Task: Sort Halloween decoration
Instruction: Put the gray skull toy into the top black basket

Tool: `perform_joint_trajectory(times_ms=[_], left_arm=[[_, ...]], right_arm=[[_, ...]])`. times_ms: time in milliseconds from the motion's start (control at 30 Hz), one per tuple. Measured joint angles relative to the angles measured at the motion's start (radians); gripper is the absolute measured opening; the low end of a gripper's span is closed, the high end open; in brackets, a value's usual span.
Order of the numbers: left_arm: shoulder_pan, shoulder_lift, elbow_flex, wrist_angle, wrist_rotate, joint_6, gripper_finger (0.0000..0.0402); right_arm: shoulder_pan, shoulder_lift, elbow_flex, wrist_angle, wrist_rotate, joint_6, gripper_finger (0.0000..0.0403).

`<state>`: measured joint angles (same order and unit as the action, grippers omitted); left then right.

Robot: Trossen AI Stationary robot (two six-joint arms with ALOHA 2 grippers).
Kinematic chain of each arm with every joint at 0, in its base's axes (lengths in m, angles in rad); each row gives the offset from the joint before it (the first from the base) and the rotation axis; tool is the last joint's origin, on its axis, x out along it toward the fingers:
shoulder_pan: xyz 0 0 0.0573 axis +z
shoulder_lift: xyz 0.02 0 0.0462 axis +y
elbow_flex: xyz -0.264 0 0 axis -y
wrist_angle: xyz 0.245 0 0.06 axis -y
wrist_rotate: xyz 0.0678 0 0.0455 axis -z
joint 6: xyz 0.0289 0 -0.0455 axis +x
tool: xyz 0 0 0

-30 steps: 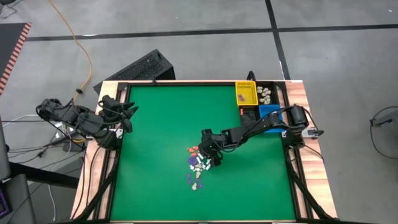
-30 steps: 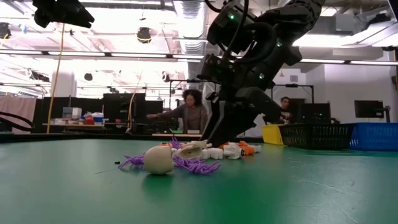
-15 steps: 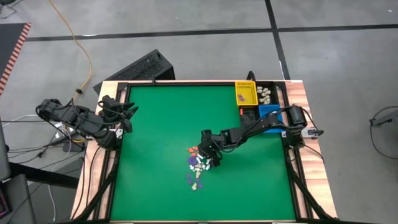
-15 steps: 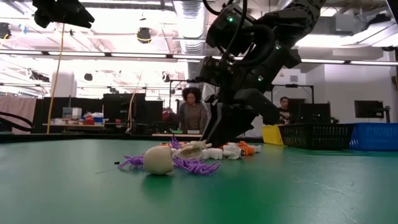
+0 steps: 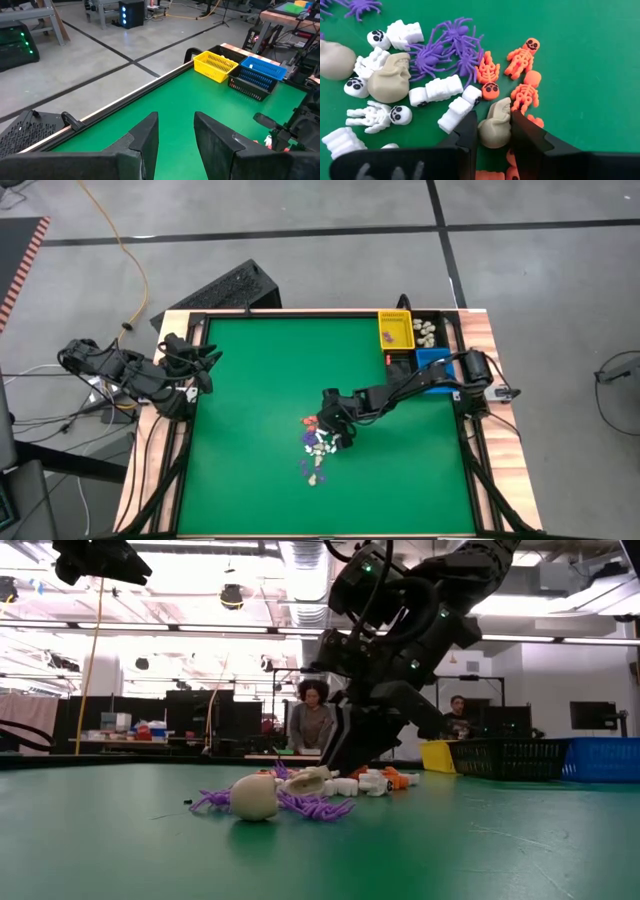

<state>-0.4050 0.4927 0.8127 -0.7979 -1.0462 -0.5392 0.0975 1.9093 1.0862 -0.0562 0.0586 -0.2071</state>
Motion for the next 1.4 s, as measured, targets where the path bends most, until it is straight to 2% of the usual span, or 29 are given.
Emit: perform_joint_trajectory(times_ms=[167, 500, 667, 767, 1100, 1300, 1400], left_arm=[[0.000, 0.000, 0.000, -0.001, 0.000, 0.000, 0.0114], [0.000, 0.000, 0.000, -0.001, 0.000, 0.004, 0.0114], [0.000, 0.000, 0.000, -0.002, 0.000, 0.004, 0.0114], [0.000, 0.000, 0.000, -0.002, 0.000, 0.004, 0.0114], [0.000, 0.000, 0.000, -0.007, 0.049, 0.001, 0.0114], [0.000, 0.000, 0.000, -0.018, 0.051, -0.031, 0.0114], [0.000, 0.000, 0.000, -0.031, 0.050, -0.046, 0.0114]], right_arm=[[-0.005, 0.005, 0.037, -0.023, -0.001, -0.019, 0.0111], [-0.031, 0.005, 0.185, -0.236, -0.002, -0.107, 0.0112], [-0.074, 0.004, 0.243, -0.367, -0.003, -0.134, 0.0113], [-0.116, 0.001, 0.250, -0.389, -0.004, -0.134, 0.0113], [-0.331, -0.118, 0.236, -0.427, -0.053, -0.087, 0.0113], [-0.532, -0.288, 0.103, -0.429, -0.052, -0.046, 0.0113], [-0.648, -0.393, 0.022, -0.431, 0.023, -0.010, 0.0113]])
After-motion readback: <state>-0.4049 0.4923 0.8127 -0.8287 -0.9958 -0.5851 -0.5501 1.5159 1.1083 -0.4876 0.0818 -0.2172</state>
